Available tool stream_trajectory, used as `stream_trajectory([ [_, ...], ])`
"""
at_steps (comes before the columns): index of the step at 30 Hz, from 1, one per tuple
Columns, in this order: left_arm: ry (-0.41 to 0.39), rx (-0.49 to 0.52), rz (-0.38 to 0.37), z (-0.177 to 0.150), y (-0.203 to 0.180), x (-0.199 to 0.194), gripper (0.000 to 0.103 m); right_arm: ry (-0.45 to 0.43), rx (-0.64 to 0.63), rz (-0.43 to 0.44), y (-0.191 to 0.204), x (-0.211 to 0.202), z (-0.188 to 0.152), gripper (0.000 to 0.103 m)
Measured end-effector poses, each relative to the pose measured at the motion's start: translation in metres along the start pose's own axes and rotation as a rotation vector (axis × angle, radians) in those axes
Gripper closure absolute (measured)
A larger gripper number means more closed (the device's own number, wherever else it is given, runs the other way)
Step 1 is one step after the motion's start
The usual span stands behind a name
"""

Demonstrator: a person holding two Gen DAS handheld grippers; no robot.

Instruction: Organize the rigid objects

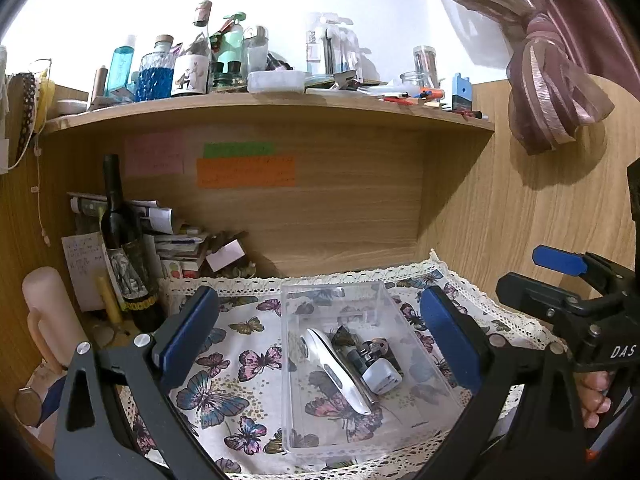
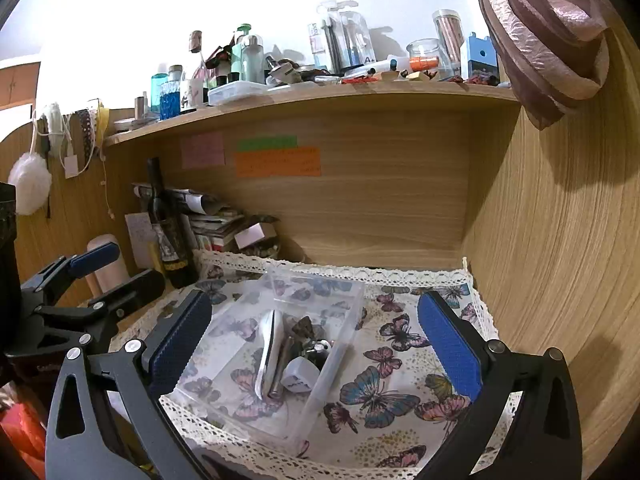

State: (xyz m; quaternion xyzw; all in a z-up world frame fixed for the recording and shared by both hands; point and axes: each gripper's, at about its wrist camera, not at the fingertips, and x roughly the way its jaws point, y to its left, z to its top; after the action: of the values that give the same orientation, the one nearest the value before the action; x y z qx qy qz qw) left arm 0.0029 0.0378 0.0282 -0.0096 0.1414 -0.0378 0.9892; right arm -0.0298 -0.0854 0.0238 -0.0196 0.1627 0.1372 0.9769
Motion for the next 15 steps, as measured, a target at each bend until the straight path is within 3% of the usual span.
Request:
stream_trajectory([
  [15,-0.017,-0.005,-0.011,0.0011,-0.0004,-0.0022,0.001,0.001,-0.003,0.002,-0.0004,0.0005,0.0000,0.000],
])
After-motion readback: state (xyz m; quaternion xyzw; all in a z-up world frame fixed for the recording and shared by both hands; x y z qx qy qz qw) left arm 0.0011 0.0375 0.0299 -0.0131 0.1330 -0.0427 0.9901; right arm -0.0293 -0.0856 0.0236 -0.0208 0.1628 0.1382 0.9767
